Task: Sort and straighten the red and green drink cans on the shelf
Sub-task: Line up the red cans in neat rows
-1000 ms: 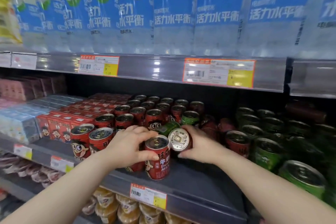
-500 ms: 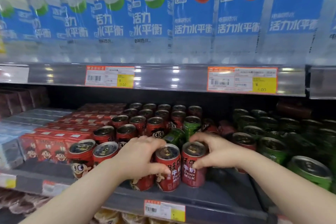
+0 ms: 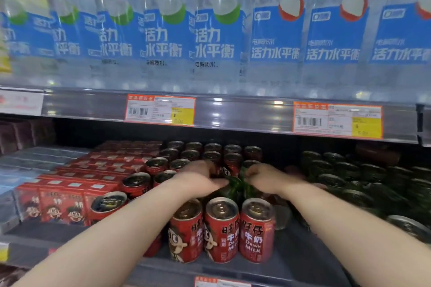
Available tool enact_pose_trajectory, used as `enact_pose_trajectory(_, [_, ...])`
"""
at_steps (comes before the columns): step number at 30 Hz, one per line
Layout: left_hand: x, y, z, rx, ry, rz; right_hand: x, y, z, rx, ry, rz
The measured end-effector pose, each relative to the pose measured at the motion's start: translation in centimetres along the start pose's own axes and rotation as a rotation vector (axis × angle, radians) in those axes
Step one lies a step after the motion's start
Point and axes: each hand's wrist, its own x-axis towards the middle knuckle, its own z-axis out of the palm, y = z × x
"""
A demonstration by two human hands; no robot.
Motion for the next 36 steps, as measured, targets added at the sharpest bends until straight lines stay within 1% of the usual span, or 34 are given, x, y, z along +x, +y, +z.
enact_pose_trajectory(4, [2.8, 1.0, 1.3, 0.044, -0.114, -0.081, 2.3, 0.3, 1.8, 0.048, -0.012, -0.018])
enact_pose_trajectory(8, [3.5, 1.7, 2.1, 0.033, -0.24, -0.078, 3.5, 0.6, 2.5, -0.002, -0.057, -0.02])
enact_pose_trajectory(13, [3.8, 1.9, 2.5, 0.013, -0.246, -0.106, 3.8, 1.1, 2.2, 0.032, -0.061, -0.009])
enact_pose_trajectory(15, [4.1, 1.1, 2.7, -0.06, -0.214, -0.131, 3.7, 1.3, 2.1, 0.072, -0.05, -0.017])
enact_pose_trajectory(17, [4.0, 0.4, 2.7, -0.158, -0.148, -0.15, 3.4, 1.1, 2.0, 0.12, -0.03, -0.035])
enact_pose_trajectory(19, [3.7, -0.1, 2.1, -0.284, -0.102, -0.154, 2.8, 0.8, 2.0, 0.207, -0.015, -0.053])
enact_pose_trajectory(22, [2.7, -0.4, 0.6, -0.572, -0.111, -0.177, 1.6, -0.1, 1.6, 0.499, -0.045, -0.002])
enact_pose_trajectory(24, [1.6, -0.2, -0.2, -0.709, -0.084, -0.146, 0.7, -0.8, 0.8, 0.699, -0.09, 0.046])
enact_pose_trajectory(25, [1.0, 0.1, -0.5, -0.752, -0.063, -0.13, 0.5, -1.0, 0.4, 0.76, -0.094, 0.03])
enact_pose_trajectory(27, [-0.2, 0.8, -0.7, -0.77, -0.038, -0.085, 0.0, -1.2, -0.5, 0.791, -0.059, -0.017])
enact_pose_trajectory(28, [-0.8, 1.3, -0.8, -0.766, -0.043, -0.047, -0.4, -1.2, -1.1, 0.765, -0.022, -0.026])
enact_pose_trajectory(30, [-1.9, 2.7, -1.0, -0.694, -0.084, 0.04, -2.1, -1.1, -2.4, 0.62, 0.067, -0.027])
enact_pose_trajectory(32, [-2.7, 3.9, -0.8, -0.505, -0.087, 0.11, -4.2, -0.6, -4.2, 0.396, 0.163, -0.035])
enact_pose_trajectory(34, [-3.3, 4.6, -0.3, -0.3, -0.083, 0.19, -6.2, 0.7, -5.9, 0.197, 0.176, -0.049])
enact_pose_trajectory(36, [-3.6, 5.0, 0.5, -0.199, -0.143, 0.272, -8.0, 1.9, -6.7, 0.04, 0.152, -0.026])
